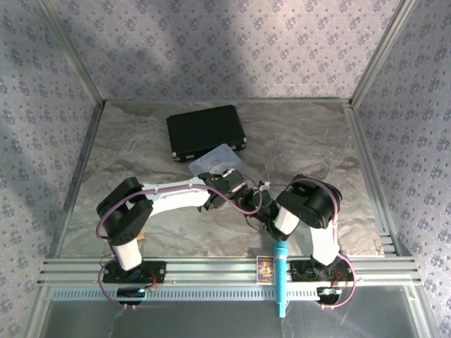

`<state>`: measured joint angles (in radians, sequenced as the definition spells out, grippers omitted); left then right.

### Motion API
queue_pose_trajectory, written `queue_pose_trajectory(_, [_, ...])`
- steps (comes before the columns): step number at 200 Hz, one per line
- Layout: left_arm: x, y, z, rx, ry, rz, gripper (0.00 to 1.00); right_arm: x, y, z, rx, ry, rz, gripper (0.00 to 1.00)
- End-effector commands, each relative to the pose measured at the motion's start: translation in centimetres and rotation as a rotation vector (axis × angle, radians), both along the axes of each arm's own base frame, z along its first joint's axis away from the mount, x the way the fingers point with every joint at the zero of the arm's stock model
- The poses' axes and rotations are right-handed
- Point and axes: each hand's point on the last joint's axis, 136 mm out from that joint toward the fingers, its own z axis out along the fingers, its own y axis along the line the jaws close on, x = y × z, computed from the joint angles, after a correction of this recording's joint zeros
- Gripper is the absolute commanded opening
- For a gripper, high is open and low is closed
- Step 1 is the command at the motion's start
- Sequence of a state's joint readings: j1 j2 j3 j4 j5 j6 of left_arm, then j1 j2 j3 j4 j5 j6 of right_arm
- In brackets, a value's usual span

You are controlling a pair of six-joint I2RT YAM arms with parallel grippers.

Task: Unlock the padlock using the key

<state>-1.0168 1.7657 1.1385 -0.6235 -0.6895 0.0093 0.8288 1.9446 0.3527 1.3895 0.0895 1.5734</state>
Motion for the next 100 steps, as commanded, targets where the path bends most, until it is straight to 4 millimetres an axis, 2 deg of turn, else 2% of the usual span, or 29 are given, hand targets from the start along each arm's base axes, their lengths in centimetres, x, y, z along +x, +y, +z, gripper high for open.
queue_pose_trajectory(1, [-1.2, 1.9, -2.4, 0.064, 0.065, 0.024, 0.53, 0.9, -0.2, 1.4, 0.013, -0.047, -0.02, 0.0])
queue_pose_trajectory(47, [-1.4, 1.6, -2.3, 0.036, 0.075, 0.019, 0.49, 1.4, -1.0, 1.8, 0.012, -0.056, -0.044, 0.0])
queue_pose_trajectory(70, [-1.2, 1.5, -2.0, 0.032, 0.063, 0.023, 0.49, 1.3, -0.5, 1.6, 0.01, -0.055, -0.029, 0.0])
queue_pose_trajectory(100, [-0.8, 2.1, -1.3, 0.021, 0.037, 0.043, 0.51, -0.4, -0.7, -0.8, -0.048, 0.018, 0.03, 0.0])
